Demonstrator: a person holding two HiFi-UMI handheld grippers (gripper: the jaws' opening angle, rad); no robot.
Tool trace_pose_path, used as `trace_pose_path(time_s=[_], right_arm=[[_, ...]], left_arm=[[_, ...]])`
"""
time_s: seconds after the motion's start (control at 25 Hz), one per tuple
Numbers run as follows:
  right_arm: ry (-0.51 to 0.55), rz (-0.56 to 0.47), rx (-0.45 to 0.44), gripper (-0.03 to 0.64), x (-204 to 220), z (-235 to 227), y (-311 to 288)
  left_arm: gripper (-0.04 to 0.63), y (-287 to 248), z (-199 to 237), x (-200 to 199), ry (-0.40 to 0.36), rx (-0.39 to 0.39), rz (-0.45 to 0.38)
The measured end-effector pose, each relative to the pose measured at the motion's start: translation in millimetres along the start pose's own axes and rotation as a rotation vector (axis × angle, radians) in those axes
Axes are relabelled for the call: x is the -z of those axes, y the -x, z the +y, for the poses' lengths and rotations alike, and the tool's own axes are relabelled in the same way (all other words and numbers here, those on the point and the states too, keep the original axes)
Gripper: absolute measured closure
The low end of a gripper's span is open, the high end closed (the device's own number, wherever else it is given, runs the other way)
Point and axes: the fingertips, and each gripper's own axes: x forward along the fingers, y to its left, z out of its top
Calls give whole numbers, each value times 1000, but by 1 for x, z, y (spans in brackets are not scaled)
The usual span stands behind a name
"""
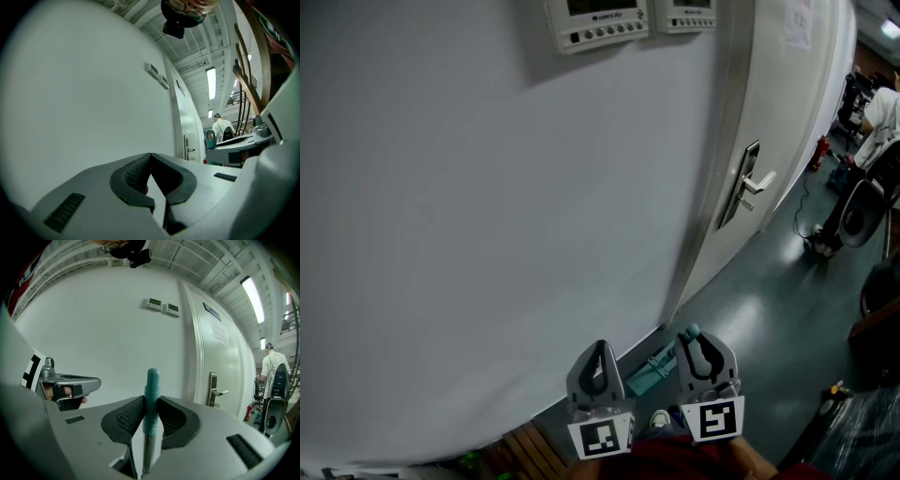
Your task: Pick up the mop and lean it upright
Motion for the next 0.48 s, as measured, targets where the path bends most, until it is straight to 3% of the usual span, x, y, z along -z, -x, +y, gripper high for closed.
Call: trace_pose_path(time_s=[0.48], right_arm=[[19, 18, 15, 511, 7, -2, 1]], left_arm=[[581, 3, -2, 0, 1, 6, 2]])
